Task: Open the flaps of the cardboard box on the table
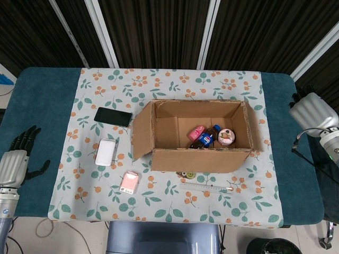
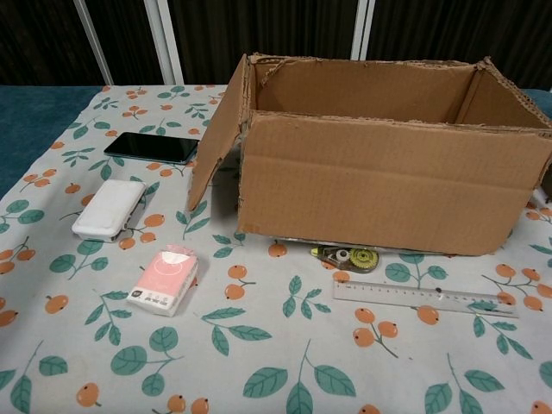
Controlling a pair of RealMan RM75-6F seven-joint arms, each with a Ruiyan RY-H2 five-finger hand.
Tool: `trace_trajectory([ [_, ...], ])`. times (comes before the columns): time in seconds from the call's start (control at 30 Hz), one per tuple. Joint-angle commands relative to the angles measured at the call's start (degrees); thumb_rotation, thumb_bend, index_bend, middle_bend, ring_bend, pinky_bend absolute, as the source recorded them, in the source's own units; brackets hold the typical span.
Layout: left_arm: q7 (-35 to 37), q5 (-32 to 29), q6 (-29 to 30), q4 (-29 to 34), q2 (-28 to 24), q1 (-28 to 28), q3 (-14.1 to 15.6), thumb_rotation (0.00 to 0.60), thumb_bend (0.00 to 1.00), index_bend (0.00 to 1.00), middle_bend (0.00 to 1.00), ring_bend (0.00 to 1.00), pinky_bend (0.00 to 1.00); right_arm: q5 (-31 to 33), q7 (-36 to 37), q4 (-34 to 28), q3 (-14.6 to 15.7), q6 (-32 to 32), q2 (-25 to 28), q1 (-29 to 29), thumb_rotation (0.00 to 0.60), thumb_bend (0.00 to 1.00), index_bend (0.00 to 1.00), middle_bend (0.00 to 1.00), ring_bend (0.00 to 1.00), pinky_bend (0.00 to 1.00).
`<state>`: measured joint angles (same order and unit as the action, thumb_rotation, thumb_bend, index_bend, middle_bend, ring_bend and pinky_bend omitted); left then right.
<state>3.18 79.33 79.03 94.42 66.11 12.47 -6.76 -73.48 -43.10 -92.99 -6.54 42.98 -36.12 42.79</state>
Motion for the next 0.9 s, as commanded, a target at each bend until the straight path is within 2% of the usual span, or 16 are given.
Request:
trace_trajectory([
  [0.03, -1.0, 0.5, 0.0, -0.3, 0.0, 0.0, 0.4, 0.6, 0.28, 0.0, 0.0, 0.0, 0.09, 4.2, 3.7, -2.1, -0.2, 8.3, -2.7, -5.6, 0.6, 0.57, 0.25, 0.21, 0.2, 0.25],
  [0.23, -4.2, 1.0, 0.8, 0.1, -0.8, -0.5, 1.0, 0.6, 0.2, 0.0, 0.0, 0.0, 0.05, 6.8, 11.9, -6.5, 0.2, 21.8, -7.5, -14.8, 0.6, 0.21, 0.08, 0.11, 0.14, 0.25],
  [0.33, -5.8, 1.0, 1.2, 1.1, -1.4, -1.0, 1.4, 0.6, 0.16, 0.0, 0.0, 0.0, 0.03, 7.5, 17.8, -8.6, 0.5, 26.7, -9.5, -19.2, 0.6, 0.09, 0.01, 0.04, 0.09, 0.24],
  [0.43, -8.5, 2.0, 2.9, 0.4, -2.3, -2.3, 2.7, 0.6, 0.15, 0.0, 0.0, 0.0, 0.02, 5.8, 24.8, -9.3, 1.3, 32.3, -12.0, -23.9, 0.6, 0.07, 0.0, 0.0, 0.05, 0.23],
  [0.57, -6.7, 1.6, 4.4, -0.1, -2.5, -4.6, 3.8, 0.6, 0.15, 0.0, 0.0, 0.0, 0.01, 1.7, 32.6, -7.5, 3.3, 37.8, -15.1, -29.3, 0.6, 0.06, 0.0, 0.0, 0.04, 0.23],
  [0.77, -6.8, 2.7, 4.2, -0.8, -2.5, -4.6, 4.2, 0.6, 0.15, 0.0, 0.0, 0.0, 0.0, -4.2, 36.8, -0.7, 6.6, 42.7, -18.8, -34.5, 0.6, 0.08, 0.0, 0.0, 0.03, 0.23],
  [0.9, -7.9, 4.1, 4.4, -1.4, -2.1, -4.5, 4.6, 0.6, 0.15, 0.0, 0.0, 0.0, 0.0, -6.5, 39.6, 3.3, 6.8, 44.8, -20.5, -36.1, 0.6, 0.12, 0.0, 0.0, 0.03, 0.23],
])
